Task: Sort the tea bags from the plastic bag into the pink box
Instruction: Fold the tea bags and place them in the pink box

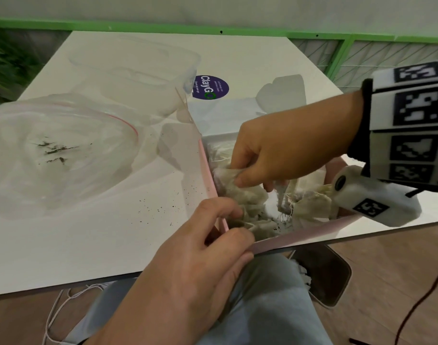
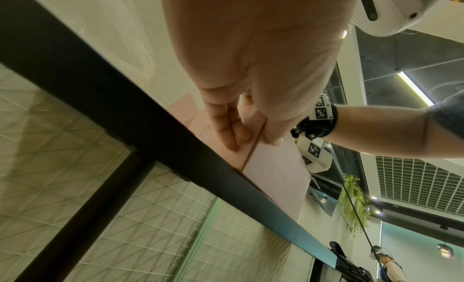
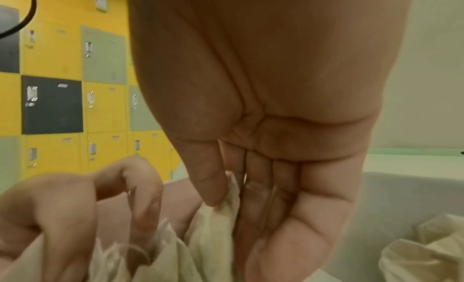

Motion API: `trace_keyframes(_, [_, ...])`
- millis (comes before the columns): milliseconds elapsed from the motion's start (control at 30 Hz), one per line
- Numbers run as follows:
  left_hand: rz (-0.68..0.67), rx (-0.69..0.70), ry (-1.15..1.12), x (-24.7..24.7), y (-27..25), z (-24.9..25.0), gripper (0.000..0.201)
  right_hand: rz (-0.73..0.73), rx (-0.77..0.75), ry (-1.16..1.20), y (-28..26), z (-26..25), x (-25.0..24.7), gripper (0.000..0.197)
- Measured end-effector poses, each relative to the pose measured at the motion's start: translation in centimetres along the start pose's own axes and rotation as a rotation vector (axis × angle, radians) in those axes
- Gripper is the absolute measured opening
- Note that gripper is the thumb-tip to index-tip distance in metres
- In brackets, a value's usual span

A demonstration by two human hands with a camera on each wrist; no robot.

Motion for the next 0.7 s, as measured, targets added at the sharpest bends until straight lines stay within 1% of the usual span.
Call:
trace_keyframes(67, [-0.008, -0.002, 0.012, 0.0, 0.0, 0.2, 0.017, 0.007, -0.016, 0.088, -0.3, -0.2, -0.5, 0.037])
trace_keyframes(133, [-0.022, -0.013, 0.017, -0.3, -0.1, 0.4, 0.032, 0.023, -0.035, 0.173, -0.6, -0.2, -0.9, 0.042])
trace_keyframes(200, [-0.05, -0.036, 0.01, -1.0, -0.1, 0.4, 0.051, 0.039, -0.031, 0.244, -0.8, 0.2, -1.1, 0.037])
trace_keyframes(267, [-0.1, -0.065, 0.041, -1.9, 0.3, 0.3, 0.06, 0.027, -0.019, 0.317, -0.8, 0.6, -0.9, 0.025])
trace_keyframes(333, [-0.159, -0.089, 0.112, -2.5, 0.9, 0.0, 0.062, -0.018, -0.01, 0.409, -0.9, 0.7, -0.5, 0.017])
trace_keyframes(367, [-0.192, -0.092, 0.153, -2.6, 1.2, -0.1, 0.062, -0.029, -0.015, 0.45, -0.9, 0.7, -0.4, 0.018])
trace_keyframes(433, [-0.257, -0.085, 0.233, -2.6, 1.8, -0.3, 0.06, -0.017, -0.026, 0.496, -0.7, 0.7, -0.4, 0.032])
trace_keyframes(467, [-0.289, -0.081, 0.27, -2.4, 2.2, -0.3, 0.057, -0.007, -0.027, 0.508, -0.6, 0.7, -0.4, 0.03])
trace_keyframes(533, [-0.336, -0.08, 0.322, -2.2, 2.7, -0.4, 0.055, 0.005, -0.023, 0.513, -0.4, 0.9, -0.1, 0.009])
trace_keyframes(567, [-0.344, -0.079, 0.332, -2.2, 2.9, -0.4, 0.055, 0.01, -0.016, 0.513, -0.3, 1.0, 0.0, 0.003])
trace_keyframes(700, [-0.328, -0.056, 0.334, -2.0, 3.6, -0.2, 0.06, 0.045, -0.023, 0.494, -0.3, 1.2, -0.2, 0.019])
Point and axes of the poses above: each hand's wrist, its own y-axis towards the middle knuckle, its own x-axis out of the palm, z = x × y, the point moved 7 cm from there along y, towards the middle knuckle, and after that the axes turned 11 degrees about y, right-handed, at the moved point
